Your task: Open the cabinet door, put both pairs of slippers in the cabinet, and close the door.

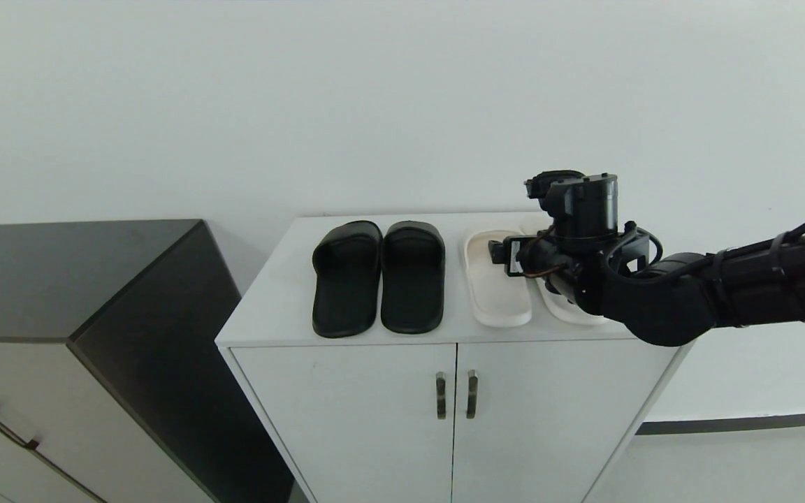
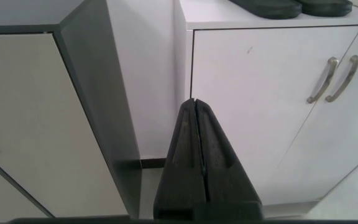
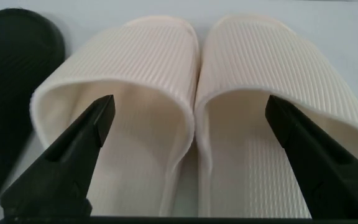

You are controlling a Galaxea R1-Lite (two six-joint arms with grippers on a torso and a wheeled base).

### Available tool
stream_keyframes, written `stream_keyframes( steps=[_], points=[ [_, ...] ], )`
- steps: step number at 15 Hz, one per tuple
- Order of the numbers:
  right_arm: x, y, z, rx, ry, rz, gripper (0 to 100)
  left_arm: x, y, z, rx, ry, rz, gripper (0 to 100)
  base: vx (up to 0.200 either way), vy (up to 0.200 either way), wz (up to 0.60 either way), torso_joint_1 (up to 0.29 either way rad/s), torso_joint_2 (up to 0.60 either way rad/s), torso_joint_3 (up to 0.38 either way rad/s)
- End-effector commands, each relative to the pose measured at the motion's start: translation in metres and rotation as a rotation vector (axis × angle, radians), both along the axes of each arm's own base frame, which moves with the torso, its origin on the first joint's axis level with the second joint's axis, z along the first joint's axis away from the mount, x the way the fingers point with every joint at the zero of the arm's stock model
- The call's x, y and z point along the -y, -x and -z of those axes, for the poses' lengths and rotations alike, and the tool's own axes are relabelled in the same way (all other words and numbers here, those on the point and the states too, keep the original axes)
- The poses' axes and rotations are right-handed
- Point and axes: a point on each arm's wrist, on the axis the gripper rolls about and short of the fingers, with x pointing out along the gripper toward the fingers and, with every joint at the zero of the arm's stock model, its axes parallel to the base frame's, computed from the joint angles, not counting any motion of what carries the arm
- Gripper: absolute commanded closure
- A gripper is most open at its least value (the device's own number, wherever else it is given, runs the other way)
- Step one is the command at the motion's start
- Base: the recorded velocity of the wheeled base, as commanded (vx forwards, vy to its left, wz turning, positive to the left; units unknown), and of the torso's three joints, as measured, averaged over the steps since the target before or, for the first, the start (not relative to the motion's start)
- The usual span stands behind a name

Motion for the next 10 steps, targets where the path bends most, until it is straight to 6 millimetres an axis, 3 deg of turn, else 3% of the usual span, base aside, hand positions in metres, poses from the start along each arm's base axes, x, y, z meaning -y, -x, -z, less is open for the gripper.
stream_keyframes(
  steps=[1,2,3,7,10],
  points=[
    [-0.001,-0.012,0.006,-0.001,0.005,0.015,0,0.000,0.000,0.000,0.000,0.000,-0.001,100,0.000,0.000,0.00,0.000,0.00,0.000],
    [0.000,-0.015,0.007,-0.001,0.005,0.018,0,0.000,0.000,0.000,0.000,0.000,-0.001,100,0.000,0.000,0.00,0.000,0.00,0.000],
    [-0.001,-0.015,0.006,0.002,0.004,0.016,100,0.000,0.000,0.000,0.000,0.000,0.001,100,0.000,0.000,0.00,0.000,0.00,0.000],
    [-0.006,-0.024,-0.001,0.035,0.002,0.016,100,0.000,0.000,0.000,0.000,0.000,-0.001,100,0.000,0.000,0.00,0.000,0.00,0.000],
    [-0.004,-0.019,-0.010,0.054,0.005,0.017,100,0.000,0.000,0.000,0.000,0.000,-0.001,100,0.000,0.000,0.00,0.000,0.00,0.000]
  ],
)
